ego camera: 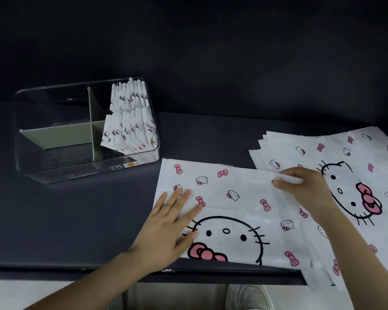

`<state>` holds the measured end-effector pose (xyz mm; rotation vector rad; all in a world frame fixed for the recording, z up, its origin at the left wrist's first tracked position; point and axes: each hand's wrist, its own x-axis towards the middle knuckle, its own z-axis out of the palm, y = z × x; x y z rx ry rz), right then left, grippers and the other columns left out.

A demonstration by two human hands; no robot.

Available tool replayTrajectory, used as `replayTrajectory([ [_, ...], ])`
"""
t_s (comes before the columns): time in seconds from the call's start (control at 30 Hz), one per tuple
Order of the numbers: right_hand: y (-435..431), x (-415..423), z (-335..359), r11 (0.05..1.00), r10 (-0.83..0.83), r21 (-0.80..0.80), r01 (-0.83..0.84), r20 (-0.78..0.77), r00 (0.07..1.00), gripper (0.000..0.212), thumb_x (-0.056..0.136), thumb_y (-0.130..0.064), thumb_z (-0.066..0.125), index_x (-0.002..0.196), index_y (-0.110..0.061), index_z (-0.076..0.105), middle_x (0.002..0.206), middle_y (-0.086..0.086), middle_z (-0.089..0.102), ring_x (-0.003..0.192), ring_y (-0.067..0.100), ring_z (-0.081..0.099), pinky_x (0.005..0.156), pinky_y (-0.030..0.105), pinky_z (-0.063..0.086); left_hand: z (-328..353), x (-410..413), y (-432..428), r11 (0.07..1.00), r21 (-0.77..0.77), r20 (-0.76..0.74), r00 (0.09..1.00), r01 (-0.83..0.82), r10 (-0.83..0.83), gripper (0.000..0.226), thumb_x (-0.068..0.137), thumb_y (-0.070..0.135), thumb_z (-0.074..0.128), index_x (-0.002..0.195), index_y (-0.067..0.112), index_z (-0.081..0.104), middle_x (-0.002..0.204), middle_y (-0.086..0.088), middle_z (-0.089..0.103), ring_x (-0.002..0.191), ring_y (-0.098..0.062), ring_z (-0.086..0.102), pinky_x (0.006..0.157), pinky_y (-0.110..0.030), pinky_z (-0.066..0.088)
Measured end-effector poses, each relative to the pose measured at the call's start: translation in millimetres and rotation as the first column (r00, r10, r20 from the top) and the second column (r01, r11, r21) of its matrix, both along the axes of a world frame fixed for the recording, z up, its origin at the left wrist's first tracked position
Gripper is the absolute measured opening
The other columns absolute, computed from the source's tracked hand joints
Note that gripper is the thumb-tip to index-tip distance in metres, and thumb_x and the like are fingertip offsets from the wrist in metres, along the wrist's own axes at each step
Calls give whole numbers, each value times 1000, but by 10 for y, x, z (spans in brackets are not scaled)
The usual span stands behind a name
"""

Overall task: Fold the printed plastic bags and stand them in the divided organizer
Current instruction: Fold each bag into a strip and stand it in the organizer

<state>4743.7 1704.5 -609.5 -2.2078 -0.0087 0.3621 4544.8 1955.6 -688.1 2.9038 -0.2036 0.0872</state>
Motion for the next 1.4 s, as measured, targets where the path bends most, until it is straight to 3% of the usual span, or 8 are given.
replayTrajectory([
  [0.13, 17, 2, -155, 995, -2, -102, 5, 23, 1000, 18, 81, -17, 73, 71, -17, 58, 72, -8, 60, 66, 12, 54, 56, 24, 38, -9, 75, 6, 1000, 23, -3, 1000, -7, 7, 55, 98, 51, 32, 147, 26, 38, 156, -11, 28, 145, -28, 21, 114, -46, 18],
  [0.2, 30, 21, -133, 1000, -7, 17, 7, -7, 1000, 24, 82, -9, 71, 70, -14, 51, 78, -7, 63, 62, 5, 54, 51, 16, 37, -8, 74, -3, 999, 37, -6, 1000, -13, 13, 55, 98, 51, 31, 147, 26, 38, 156, -11, 28, 145, -28, 21, 114, -46, 19],
  [0.43, -46, 87, 31, 932, -103, 327, 153, -165, 981, 58, 72, 6, 76, 116, -28, 57, 98, 12, 63, 87, 26, 63, 84, 31, 50, 4, 57, -9, 998, 52, 3, 999, -43, 42, 56, 97, 52, 32, 147, 28, 36, 156, -9, 29, 145, -27, 23, 114, -46, 20],
  [0.57, 51, 110, -135, 937, -219, 247, 245, -127, 967, 46, 70, -3, 81, 105, -25, 61, 99, 8, 59, 95, 22, 57, 77, 24, 48, 2, 65, -13, 997, 33, -3, 998, -63, 63, 55, 98, 53, 28, 147, 28, 37, 155, -9, 30, 144, -26, 24, 113, -47, 21],
  [0.77, 195, 188, -317, 957, -283, 62, 285, -35, 958, 43, 70, -14, 83, 102, -19, 55, 85, -6, 53, 68, 7, 51, 72, 29, 42, -1, 56, -20, 995, 26, -13, 995, -95, 96, 56, 98, 54, 26, 146, 28, 38, 156, -8, 28, 145, -26, 21, 114, -46, 20],
  [1.2, 245, 212, -398, 938, -218, -250, 242, 119, 969, 49, 76, -43, 75, 111, -17, 54, 96, -3, 61, 86, 21, 56, 74, 32, 41, -21, 43, -40, 989, 94, -74, 989, -117, 124, 71, 93, 70, 21, 151, 29, 26, 159, -9, 18, 147, -27, 14, 113, -51, 17],
  [1.3, 241, 87, -355, 900, -163, -338, 275, 325, 932, 51, 82, -47, 68, 118, -13, 54, 102, 6, 65, 93, 30, 59, 75, 35, 38, -29, 41, -40, 988, 96, -81, 989, -117, 125, 75, 91, 73, 20, 151, 30, 24, 159, -9, 16, 148, -27, 12, 114, -51, 15],
  [1.4, 321, -298, -317, 813, 151, -496, 306, 687, 710, 46, 89, -43, 52, 118, -8, 59, 109, 17, 64, 96, 37, 59, 81, 45, 40, -23, 48, -49, 988, 92, -86, 988, -124, 132, 75, 91, 73, 19, 151, 29, 25, 159, -9, 17, 148, -27, 12, 114, -51, 15],
])
